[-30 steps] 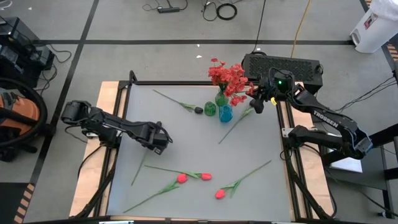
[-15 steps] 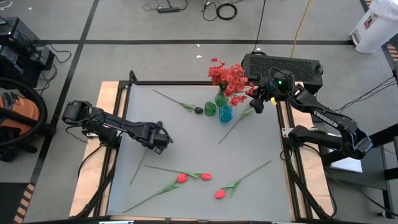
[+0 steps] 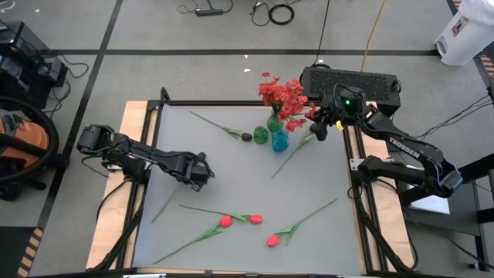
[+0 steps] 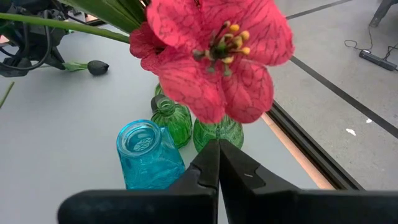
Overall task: Sort flowers into vase by color
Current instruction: Put the bottom left black flower into the blue vase
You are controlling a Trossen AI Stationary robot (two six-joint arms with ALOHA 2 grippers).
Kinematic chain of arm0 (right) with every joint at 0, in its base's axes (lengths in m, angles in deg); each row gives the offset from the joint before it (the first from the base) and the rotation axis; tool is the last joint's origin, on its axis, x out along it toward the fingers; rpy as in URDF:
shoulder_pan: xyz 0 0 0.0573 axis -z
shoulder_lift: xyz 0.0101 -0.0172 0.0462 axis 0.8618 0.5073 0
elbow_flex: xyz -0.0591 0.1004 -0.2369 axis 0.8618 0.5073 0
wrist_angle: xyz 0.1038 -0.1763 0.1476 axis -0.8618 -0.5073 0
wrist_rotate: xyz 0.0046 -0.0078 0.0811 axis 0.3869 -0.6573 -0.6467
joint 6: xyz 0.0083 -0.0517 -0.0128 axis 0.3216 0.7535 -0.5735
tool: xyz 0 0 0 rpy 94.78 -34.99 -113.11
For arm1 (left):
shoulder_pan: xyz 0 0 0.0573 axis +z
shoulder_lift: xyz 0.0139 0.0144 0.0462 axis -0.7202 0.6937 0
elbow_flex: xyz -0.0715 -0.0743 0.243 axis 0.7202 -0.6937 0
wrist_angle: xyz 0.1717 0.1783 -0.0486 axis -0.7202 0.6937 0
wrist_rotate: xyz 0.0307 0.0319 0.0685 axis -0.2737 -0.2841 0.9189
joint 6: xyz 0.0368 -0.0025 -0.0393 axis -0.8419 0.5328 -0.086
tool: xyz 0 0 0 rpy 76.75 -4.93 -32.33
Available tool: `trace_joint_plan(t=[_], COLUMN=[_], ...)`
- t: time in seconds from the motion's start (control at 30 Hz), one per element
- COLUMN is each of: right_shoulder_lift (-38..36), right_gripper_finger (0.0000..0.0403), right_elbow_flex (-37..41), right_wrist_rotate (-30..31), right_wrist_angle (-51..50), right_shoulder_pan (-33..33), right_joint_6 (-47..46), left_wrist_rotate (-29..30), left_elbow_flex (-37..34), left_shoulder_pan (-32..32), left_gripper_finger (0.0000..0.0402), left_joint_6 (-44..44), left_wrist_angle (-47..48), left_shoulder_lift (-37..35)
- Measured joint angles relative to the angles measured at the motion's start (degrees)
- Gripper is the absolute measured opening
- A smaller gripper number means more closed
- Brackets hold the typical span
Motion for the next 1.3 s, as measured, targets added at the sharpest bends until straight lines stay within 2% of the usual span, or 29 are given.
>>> trace_joint_plan(t=[0.43,0.63,0.93,1.3], right_shoulder_lift=[0.00,0.00,0.00,0.00], right_gripper_finger=[0.0000,0.0000,0.0000,0.0000], right_elbow_flex=[0.00,0.00,0.00,0.00], right_wrist_rotate=[0.00,0.00,0.02,0.02], right_wrist_angle=[0.00,0.00,0.00,0.00], right_shoulder_pan=[0.00,0.00,0.00,0.00], right_joint_6=[0.00,0.01,0.15,-2.05], left_wrist_rotate=[1.05,2.62,5.19,5.14], left_elbow_flex=[0.12,3.61,11.13,17.71], left_shoulder_pan=[0.00,0.00,0.00,0.00], left_gripper_finger=[0.0012,0.0012,0.0012,0.0012], left_joint_6=[-8.11,-14.95,-30.61,-54.14], left_wrist_angle=[-2.04,-3.43,-10.56,-28.57], left_shoulder_lift=[0.00,-0.01,-0.02,-0.02])
